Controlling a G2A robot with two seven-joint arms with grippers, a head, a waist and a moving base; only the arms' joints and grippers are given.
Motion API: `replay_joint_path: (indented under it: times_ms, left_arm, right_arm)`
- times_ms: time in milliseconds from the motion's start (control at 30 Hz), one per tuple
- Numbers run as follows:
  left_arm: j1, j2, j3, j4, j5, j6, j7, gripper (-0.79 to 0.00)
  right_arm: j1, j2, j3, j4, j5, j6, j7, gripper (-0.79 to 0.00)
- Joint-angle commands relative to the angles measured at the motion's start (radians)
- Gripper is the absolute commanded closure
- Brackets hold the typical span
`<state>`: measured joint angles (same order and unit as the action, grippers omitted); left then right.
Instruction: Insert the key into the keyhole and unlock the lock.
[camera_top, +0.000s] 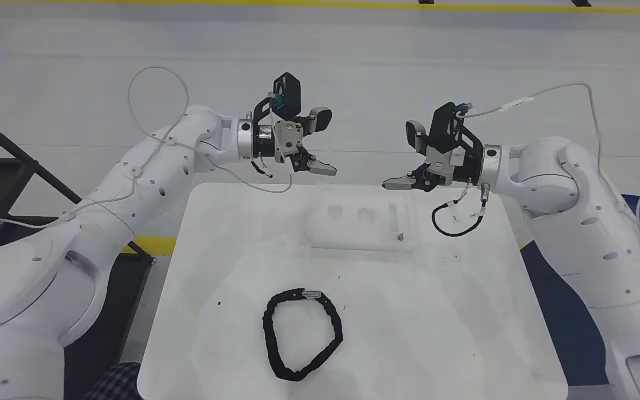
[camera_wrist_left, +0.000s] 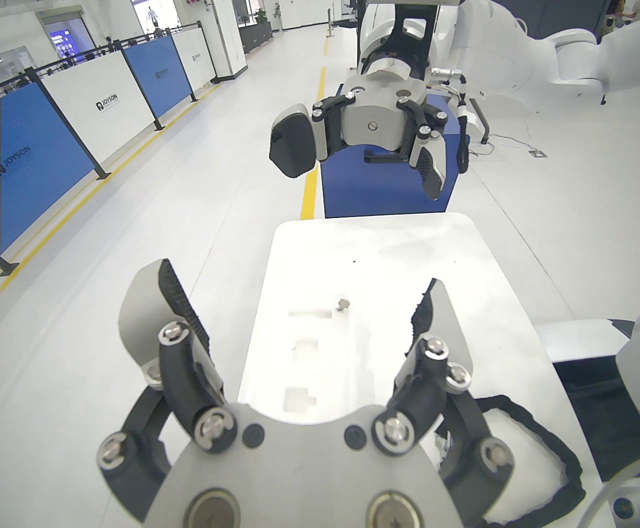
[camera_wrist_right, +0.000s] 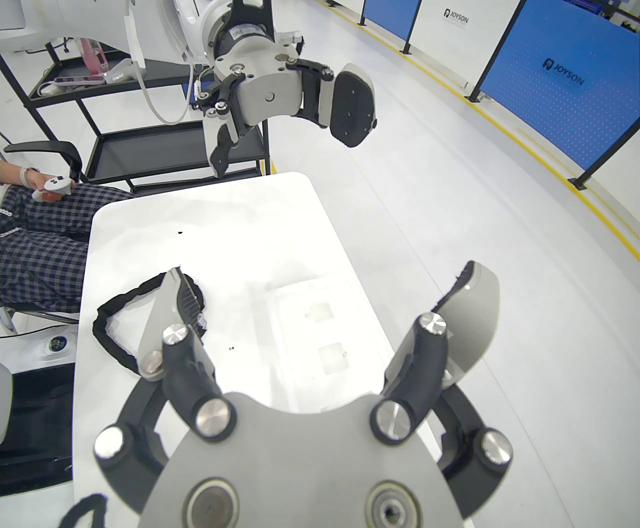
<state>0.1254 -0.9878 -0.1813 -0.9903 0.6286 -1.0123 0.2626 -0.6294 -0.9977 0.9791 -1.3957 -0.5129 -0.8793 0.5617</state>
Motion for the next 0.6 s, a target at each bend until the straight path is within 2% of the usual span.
replay_joint_path:
  times_ms: [0, 400, 567]
  left_arm:
    - [0.0, 0.0, 0.0, 0.0, 0.0, 0.0, 0.0, -0.784]
    - [0.0, 0.0, 0.0, 0.0, 0.0, 0.0, 0.0, -0.785]
    - [0.0, 0.0, 0.0, 0.0, 0.0, 0.0, 0.0, -0.785]
  right_arm:
    - [0.0, 0.0, 0.0, 0.0, 0.0, 0.0, 0.0, -0.784]
    - [0.0, 0.0, 0.0, 0.0, 0.0, 0.0, 0.0, -0.785]
    - [-0.036, -0.001, -0.017, -0.003, -0.055, 0.116, 0.03, -0.785]
